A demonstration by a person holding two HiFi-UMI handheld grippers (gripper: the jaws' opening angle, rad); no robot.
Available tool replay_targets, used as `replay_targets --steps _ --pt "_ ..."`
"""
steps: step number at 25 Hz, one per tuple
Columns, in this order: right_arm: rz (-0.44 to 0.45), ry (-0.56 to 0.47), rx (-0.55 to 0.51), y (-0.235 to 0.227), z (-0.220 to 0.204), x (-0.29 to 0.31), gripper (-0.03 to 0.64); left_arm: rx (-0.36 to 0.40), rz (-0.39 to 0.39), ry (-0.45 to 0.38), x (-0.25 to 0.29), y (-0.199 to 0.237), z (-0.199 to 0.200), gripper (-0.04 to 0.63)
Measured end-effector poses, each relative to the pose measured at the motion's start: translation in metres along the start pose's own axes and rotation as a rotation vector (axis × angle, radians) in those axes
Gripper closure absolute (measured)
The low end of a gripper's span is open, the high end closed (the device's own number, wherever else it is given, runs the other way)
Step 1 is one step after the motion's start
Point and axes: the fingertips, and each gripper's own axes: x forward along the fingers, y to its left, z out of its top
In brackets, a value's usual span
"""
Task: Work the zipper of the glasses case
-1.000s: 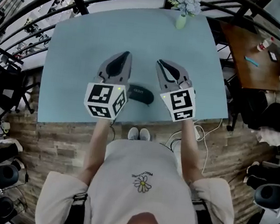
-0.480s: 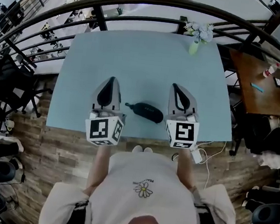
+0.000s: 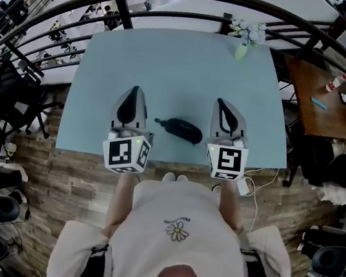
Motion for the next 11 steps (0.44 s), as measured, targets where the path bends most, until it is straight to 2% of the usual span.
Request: replay_targets --steps 11 --pt "0.001 -0.015 -0.028 -0.0014 0.0013 0.0043 0.609 -0.001 0.002 0.005 0.0045 0.0071 -0.0015 0.580"
